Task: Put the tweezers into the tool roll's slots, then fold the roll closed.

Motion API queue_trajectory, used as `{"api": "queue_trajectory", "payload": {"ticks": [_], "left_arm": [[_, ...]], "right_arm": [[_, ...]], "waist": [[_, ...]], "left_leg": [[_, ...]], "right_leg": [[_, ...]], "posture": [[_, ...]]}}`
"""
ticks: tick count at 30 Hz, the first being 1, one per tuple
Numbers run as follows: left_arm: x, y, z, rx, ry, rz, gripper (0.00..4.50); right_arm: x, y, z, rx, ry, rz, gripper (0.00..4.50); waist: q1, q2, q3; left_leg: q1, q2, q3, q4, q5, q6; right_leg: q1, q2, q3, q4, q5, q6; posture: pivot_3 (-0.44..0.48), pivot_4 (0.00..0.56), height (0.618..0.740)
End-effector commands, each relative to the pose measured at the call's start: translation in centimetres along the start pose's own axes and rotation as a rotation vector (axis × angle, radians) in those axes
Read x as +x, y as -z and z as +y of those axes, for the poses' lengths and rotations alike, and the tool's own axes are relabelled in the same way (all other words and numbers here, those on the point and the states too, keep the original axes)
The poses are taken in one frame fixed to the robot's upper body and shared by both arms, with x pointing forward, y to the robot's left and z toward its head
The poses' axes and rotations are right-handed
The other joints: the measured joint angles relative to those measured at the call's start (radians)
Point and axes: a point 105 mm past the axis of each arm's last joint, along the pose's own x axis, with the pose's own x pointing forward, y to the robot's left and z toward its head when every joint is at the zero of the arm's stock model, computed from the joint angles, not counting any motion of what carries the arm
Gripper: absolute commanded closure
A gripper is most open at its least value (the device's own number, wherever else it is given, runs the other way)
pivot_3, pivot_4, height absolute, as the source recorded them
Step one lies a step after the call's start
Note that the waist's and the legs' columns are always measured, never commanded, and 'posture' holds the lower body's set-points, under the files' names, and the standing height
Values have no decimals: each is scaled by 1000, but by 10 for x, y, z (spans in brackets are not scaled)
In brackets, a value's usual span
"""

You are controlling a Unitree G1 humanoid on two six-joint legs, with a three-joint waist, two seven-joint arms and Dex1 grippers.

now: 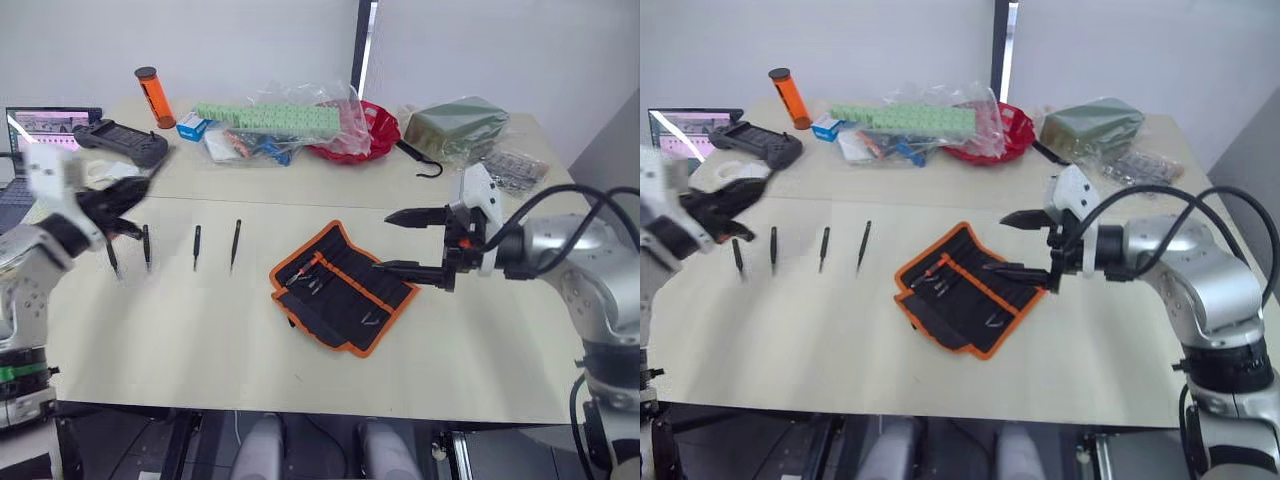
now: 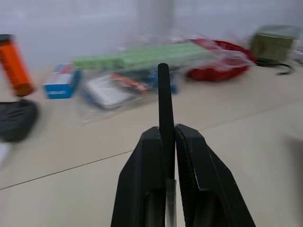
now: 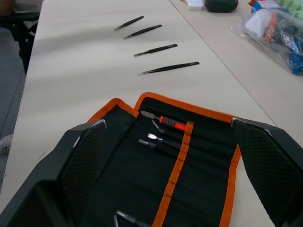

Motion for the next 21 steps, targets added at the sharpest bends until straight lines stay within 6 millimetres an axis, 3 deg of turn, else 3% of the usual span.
{"api": "queue_trajectory", "payload": {"ticks": [1, 6, 12, 15, 19, 21], "left_arm": [[14, -17, -45, 43, 225, 45, 4464], [30, -20, -89, 27, 405, 121, 4464], [42, -14, -134, 85, 513, 222, 4500], [42, 1, -158, 50, 579, 353, 4500], [45, 18, -175, 52, 613, 407, 4500], [47, 28, -176, 23, 582, 446, 4500]], "right_arm": [[-5, -2, 8, -14, 54, -26, 0], [-3, 17, 10, 35, 136, -21, 0], [10, 51, 7, 46, 243, -10, 1855], [19, 69, 4, 50, 275, -2, 2869], [30, 89, 5, 59, 274, 18, 4233], [32, 102, 6, 69, 275, 40, 4468]], "waist": [[-6, 0, 0], [-18, 0, 0], [-20, 0, 0], [-20, 0, 0], [-21, 0, 1], [-20, 0, 1]], "left_leg": [[0, 0, 0, 0, 0, 0], [0, 1, 0, 0, 0, 0], [0, 0, 0, 1, 0, 0], [0, 0, -1, 2, 0, 0], [0, 0, -1, 3, 0, 0], [1, 0, -1, 3, 0, 0]], "right_leg": [[0, 1, 0, 0, 0, 0], [0, 1, 0, 1, 0, 0], [0, 1, 0, 2, 0, 0], [0, 1, 0, 2, 0, 0], [1, 1, 1, 4, 0, 1], [0, 1, 1, 5, 0, 1]], "posture": [[0, 150, 740], [0, 150, 740], [0, 150, 740], [0, 150, 740], [0, 150, 740], [0, 150, 740]]}}
